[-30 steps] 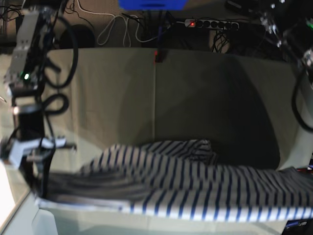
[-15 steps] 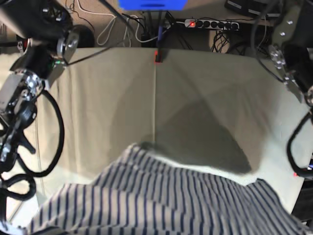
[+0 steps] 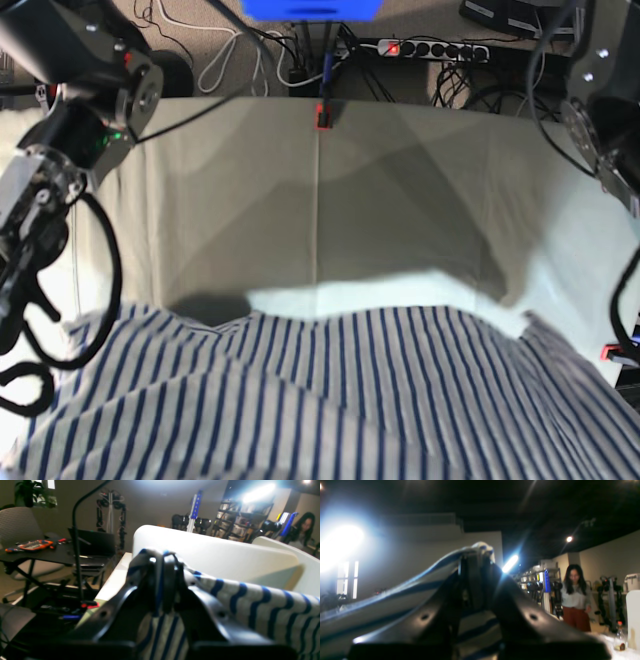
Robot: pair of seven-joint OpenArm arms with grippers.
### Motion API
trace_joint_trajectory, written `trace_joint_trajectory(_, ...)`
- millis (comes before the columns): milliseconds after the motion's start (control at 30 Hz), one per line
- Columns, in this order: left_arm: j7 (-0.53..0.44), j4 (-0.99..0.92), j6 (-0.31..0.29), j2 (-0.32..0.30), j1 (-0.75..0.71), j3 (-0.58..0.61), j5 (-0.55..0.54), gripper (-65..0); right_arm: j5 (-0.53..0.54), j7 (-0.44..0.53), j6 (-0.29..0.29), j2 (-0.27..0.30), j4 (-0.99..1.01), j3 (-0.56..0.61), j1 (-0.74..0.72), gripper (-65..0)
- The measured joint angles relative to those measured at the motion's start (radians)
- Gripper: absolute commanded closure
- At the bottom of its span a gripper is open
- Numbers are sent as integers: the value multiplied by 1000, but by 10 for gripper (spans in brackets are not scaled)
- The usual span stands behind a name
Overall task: Layout the t-shirt on the table in an organized manner, then fold the t-shirt properly
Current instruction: 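Lower the held shirt onto the table with both grippers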
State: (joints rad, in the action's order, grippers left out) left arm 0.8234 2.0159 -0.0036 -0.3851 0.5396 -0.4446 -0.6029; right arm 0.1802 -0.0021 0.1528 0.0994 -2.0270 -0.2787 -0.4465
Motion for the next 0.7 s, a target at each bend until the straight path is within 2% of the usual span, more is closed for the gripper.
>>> trace_joint_trajectory(300, -3, 1, -1, -19, 27, -5, -5, -1, 0, 6, 0, 3, 0, -2, -35, 0)
trace_joint_trajectory(467, -6, -10, 1, -10, -111, -67, 3, -1, 1, 16, 1, 2, 30, 5, 75, 0)
trace_joint_trajectory(700, -10, -137, -2, 112, -99, -13, 18, -4, -7, 8, 0, 5, 312, 52, -4, 0)
